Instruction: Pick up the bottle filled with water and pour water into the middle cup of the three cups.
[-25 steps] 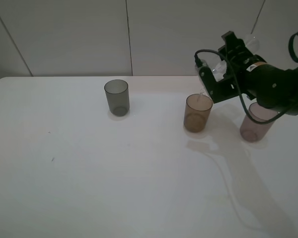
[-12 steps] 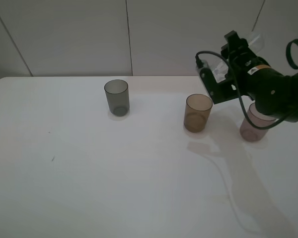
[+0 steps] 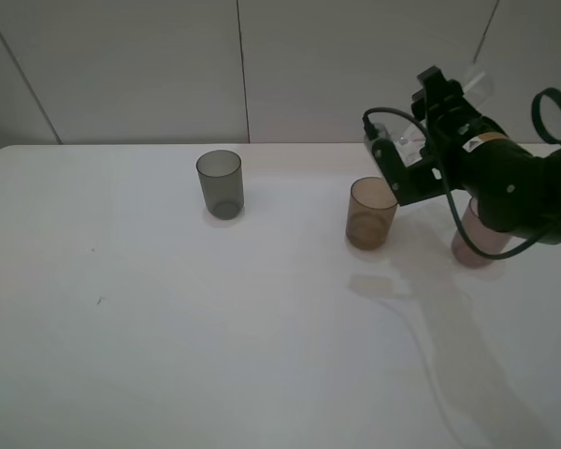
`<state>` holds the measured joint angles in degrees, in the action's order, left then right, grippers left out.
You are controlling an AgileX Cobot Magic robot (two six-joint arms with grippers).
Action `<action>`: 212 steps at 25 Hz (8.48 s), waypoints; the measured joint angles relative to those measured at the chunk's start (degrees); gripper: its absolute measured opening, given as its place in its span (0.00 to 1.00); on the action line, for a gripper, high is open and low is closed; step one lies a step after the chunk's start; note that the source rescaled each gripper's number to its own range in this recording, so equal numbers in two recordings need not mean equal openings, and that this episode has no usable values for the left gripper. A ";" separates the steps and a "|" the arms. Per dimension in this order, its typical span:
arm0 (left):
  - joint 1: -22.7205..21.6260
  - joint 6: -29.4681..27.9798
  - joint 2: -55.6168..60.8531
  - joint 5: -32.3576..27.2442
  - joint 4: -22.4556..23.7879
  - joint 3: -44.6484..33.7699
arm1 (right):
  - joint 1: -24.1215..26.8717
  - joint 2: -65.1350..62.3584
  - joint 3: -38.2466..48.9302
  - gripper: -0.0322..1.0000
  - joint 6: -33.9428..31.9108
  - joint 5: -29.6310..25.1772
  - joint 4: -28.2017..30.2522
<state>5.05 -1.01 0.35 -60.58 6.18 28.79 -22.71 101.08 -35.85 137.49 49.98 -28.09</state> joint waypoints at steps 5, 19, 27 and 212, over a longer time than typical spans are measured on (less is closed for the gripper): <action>0.00 0.00 0.00 0.00 0.00 0.00 | -3.04 -0.77 0.00 0.06 0.00 -0.46 -1.55; 0.00 0.00 0.00 0.00 0.00 0.00 | -6.61 -20.62 -1.58 0.06 -18.02 -33.55 -10.44; 0.00 0.00 0.00 0.00 0.00 0.00 | -7.50 -22.87 -8.63 0.06 -74.21 -49.98 1.39; 0.00 0.00 0.00 0.00 0.00 0.00 | 18.21 -101.21 6.00 0.77 -139.70 -111.03 32.28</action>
<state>5.05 -1.01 0.35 -60.58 6.18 28.79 -4.51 -0.13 -29.85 -2.20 -61.05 4.20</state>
